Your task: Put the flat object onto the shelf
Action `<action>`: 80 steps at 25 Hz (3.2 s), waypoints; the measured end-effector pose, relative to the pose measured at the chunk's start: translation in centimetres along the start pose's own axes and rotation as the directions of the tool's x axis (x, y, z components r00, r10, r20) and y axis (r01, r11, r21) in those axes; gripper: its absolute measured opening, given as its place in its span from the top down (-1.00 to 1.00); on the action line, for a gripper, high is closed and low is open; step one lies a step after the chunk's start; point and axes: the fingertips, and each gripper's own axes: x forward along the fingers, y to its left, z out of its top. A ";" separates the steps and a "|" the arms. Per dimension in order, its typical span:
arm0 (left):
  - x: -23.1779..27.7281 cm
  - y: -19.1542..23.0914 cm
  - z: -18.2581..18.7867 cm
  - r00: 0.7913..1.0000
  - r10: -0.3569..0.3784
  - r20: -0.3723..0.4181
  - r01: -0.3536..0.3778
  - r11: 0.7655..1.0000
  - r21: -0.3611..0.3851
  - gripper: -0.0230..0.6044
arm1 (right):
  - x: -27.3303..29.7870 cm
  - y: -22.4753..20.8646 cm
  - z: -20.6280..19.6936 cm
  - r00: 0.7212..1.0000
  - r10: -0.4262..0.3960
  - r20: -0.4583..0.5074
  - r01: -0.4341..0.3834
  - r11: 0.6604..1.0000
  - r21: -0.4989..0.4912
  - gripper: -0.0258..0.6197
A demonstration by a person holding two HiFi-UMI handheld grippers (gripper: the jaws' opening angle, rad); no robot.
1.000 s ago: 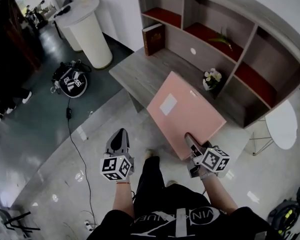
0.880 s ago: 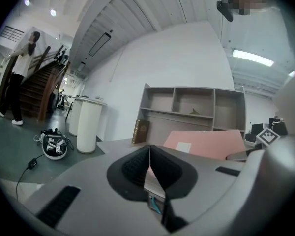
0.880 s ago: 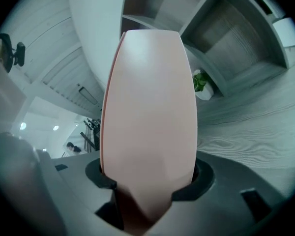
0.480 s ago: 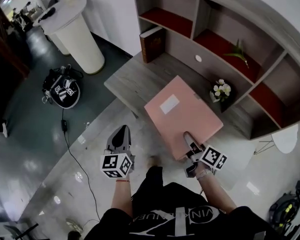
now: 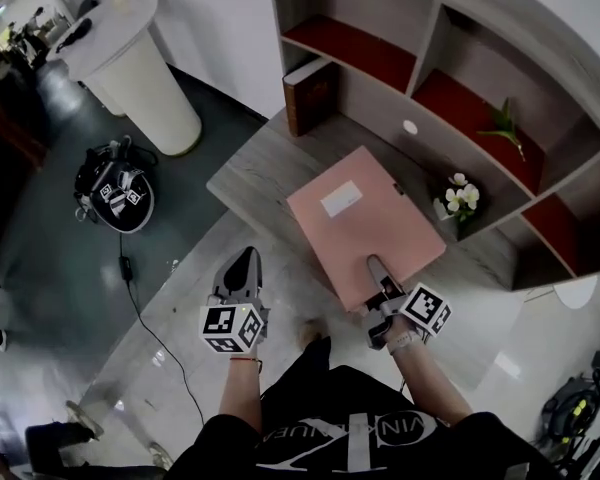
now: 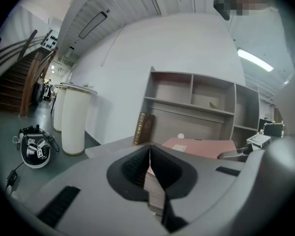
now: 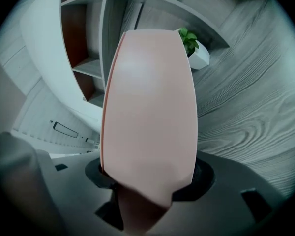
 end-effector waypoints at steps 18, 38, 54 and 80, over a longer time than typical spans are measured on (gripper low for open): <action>1.8 6.9 0.6 1.000 0.021 -0.010 -0.021 1.000 -0.017 0.90 | 10.7 0.7 0.4 0.995 -0.041 0.096 0.015 0.967 0.254 0.02; 0.0 8.9 0.1 0.999 0.041 -0.005 -0.041 0.999 -0.027 0.90 | 14.0 -2.2 -2.9 0.986 -0.164 -0.021 0.163 0.941 0.298 -0.25; -1.4 8.8 0.7 0.998 0.042 0.037 -0.040 0.998 -0.051 0.90 | 12.3 -3.5 -4.4 0.951 -0.285 -0.117 0.308 0.886 0.347 -0.72; -0.4 4.3 4.0 0.989 -0.064 0.131 0.066 0.998 -0.011 0.90 | 6.3 7.0 0.1 1.000 -0.004 -0.030 0.003 0.999 -0.042 0.26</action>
